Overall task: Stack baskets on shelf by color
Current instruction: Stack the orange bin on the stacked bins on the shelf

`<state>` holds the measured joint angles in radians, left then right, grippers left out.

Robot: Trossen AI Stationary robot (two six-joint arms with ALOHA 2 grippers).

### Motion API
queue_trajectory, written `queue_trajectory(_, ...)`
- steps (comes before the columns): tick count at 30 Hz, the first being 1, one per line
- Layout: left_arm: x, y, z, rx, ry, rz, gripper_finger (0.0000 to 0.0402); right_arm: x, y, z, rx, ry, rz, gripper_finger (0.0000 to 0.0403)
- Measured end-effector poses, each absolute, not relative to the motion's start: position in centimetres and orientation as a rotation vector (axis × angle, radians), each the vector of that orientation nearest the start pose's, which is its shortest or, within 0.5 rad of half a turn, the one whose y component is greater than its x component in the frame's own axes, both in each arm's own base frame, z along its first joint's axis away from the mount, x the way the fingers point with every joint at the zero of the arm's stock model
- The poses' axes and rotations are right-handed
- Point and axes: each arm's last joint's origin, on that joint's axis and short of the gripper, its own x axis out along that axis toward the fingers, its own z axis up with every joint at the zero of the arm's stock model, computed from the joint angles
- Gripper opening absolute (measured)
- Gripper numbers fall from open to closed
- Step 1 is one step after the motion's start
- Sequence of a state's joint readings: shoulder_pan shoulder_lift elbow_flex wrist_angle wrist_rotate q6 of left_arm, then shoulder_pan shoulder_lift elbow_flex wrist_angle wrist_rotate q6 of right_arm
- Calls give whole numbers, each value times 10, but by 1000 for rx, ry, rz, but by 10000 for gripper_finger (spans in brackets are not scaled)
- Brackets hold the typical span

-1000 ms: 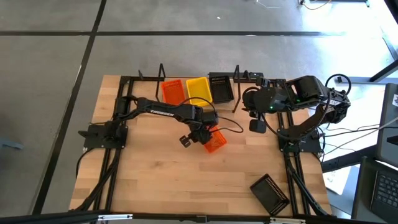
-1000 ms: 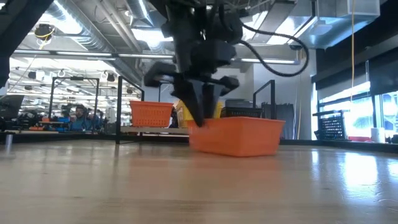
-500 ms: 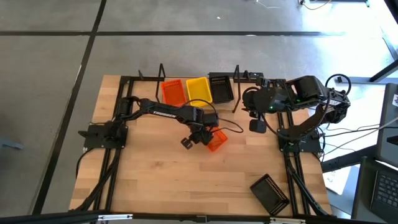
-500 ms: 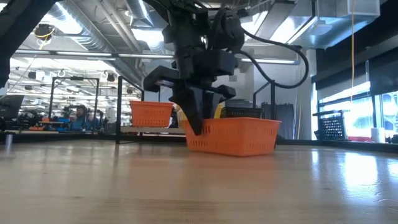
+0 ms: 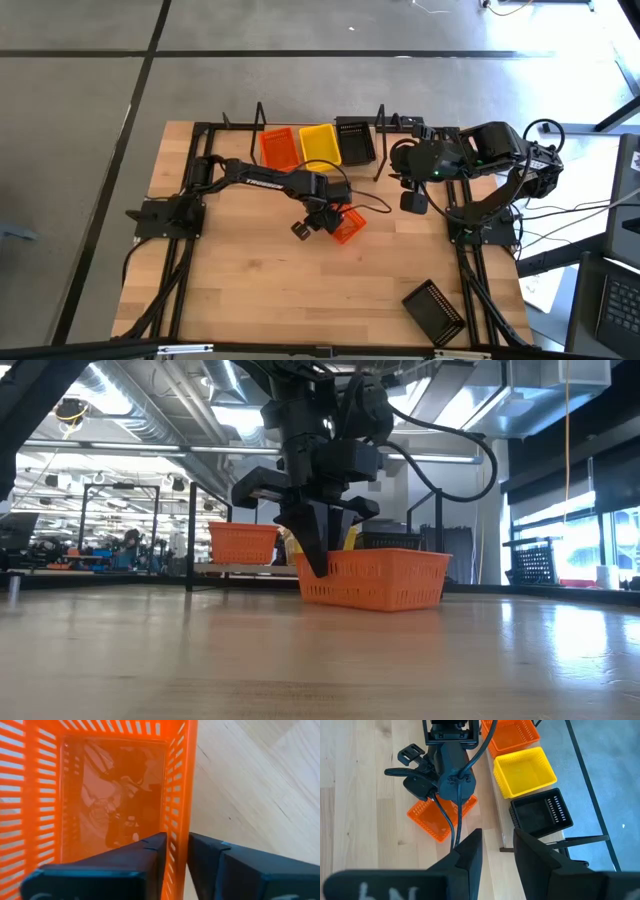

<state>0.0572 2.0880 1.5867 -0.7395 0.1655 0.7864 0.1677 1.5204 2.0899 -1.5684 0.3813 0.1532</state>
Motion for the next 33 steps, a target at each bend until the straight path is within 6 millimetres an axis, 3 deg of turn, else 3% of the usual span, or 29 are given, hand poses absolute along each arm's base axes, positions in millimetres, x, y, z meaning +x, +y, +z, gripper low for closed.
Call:
queue_trajectory(5, 425, 14, 177, 569, 1139, -541, 8, 230, 28, 470, -131, 943, -268, 106)
queue_trajectory(12, 417, 13, 188, 566, 1180, -511, 2, 230, 28, 470, -129, 942, -269, 106)
queue_trajectory(19, 400, 13, 233, 567, 1114, -474, 1, 231, 28, 471, -125, 933, -269, 106)
queue_trajectory(25, 373, 11, 284, 576, 1031, -430, 0, 233, 28, 472, -120, 913, -267, 106)
queue_trajectory(30, 348, 12, 322, 719, 994, -314, 0, 234, 29, 473, -119, 899, -266, 106)
queue_trajectory(33, 334, 18, 339, 762, 1012, -151, 0, 234, 29, 473, -115, 891, -268, 106)
